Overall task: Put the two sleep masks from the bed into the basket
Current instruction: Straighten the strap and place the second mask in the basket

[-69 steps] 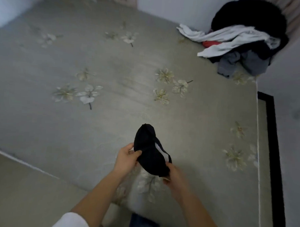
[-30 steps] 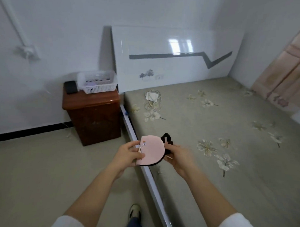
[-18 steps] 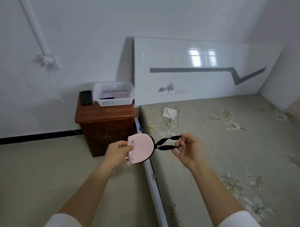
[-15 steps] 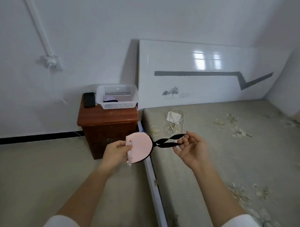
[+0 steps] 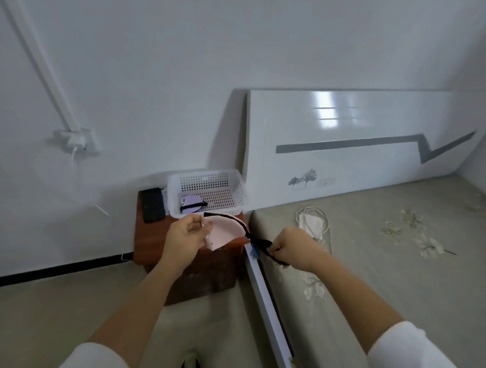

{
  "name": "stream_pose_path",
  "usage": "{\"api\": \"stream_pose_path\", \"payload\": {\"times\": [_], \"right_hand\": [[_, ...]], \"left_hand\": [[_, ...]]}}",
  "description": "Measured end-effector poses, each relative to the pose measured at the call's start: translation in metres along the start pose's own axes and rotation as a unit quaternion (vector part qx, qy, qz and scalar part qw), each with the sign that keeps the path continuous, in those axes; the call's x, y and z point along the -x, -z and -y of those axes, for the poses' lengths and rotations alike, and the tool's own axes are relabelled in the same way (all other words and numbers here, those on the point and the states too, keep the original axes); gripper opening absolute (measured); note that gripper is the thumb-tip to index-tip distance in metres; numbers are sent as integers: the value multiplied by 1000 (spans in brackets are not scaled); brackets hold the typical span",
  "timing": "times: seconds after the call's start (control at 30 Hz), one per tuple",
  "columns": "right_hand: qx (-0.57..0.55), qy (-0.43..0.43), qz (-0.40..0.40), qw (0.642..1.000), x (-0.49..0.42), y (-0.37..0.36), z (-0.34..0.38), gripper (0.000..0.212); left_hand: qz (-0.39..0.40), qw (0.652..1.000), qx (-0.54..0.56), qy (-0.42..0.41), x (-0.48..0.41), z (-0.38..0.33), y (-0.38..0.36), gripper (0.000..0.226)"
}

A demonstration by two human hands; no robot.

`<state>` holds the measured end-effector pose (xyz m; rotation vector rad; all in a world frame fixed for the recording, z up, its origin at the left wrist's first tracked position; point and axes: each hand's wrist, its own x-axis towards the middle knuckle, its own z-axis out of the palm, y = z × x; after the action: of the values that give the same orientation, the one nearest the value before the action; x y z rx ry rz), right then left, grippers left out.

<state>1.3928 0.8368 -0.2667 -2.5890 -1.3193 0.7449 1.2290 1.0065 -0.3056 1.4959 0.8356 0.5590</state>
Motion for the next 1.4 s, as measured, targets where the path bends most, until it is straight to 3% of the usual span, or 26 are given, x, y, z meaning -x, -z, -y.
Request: {"api": "stream_pose_path", "payload": {"times": [0.07, 0.17, 0.23, 0.27, 0.3, 0.43, 0.5, 0.57, 0.7, 0.8, 0.87, 0.93, 1.03, 1.17, 1.4], "right_hand": [[-258, 28, 67, 963, -15, 12, 23, 12], [-555, 46, 77, 827, -36, 24, 53, 30], [-726, 43, 23, 686, -53, 27, 66, 34], [-770, 26, -24, 637, -62, 27, 70, 34], [-769, 12, -82, 634, -70, 28, 74, 33], [-486, -13, -248, 838, -95, 37, 91, 36], [-377, 1, -243, 894, -109, 36, 95, 36], [-305, 5, -221, 926, -122, 36, 95, 39], [-247, 33, -211, 945, -144, 45, 99, 33], [-241, 26, -200, 949, -160, 53, 99, 23], [-225, 25, -193, 955, -171, 57, 97, 18], [-211, 38, -192, 958, -180, 62, 94, 20], [-170, 50, -186, 966, -189, 68, 89, 25], [-104, 37, -188, 976, -199, 69, 78, 27], [-50, 57, -195, 978, -207, 68, 70, 28]], "left_hand": [[-3, 1000, 2, -2, -32, -7, 17, 4], [19, 1000, 2, 2, -72, -11, 34, 3], [39, 999, 0, 7, -90, -9, 38, 4], [44, 999, -4, 12, -96, -7, 39, 7], [49, 999, -7, 17, -102, -6, 39, 8], [92, 996, -17, 2, -120, -10, 38, 4], [135, 991, -13, -12, -128, -15, 39, 8], [165, 986, -12, -9, -138, -16, 42, 11], [176, 984, -6, 18, -157, -20, 47, 11], [171, 985, -15, 21, -168, -32, 43, 24], [115, 993, -20, -2, -175, -40, 37, 31], [48, 998, -22, -35, -180, -46, 30, 24], [47, 998, -35, -35, -186, -57, 16, 5], [10, 995, -87, -46, -195, -63, 2, 16], [81, 992, -96, -17, -201, -68, -17, 13]]}}
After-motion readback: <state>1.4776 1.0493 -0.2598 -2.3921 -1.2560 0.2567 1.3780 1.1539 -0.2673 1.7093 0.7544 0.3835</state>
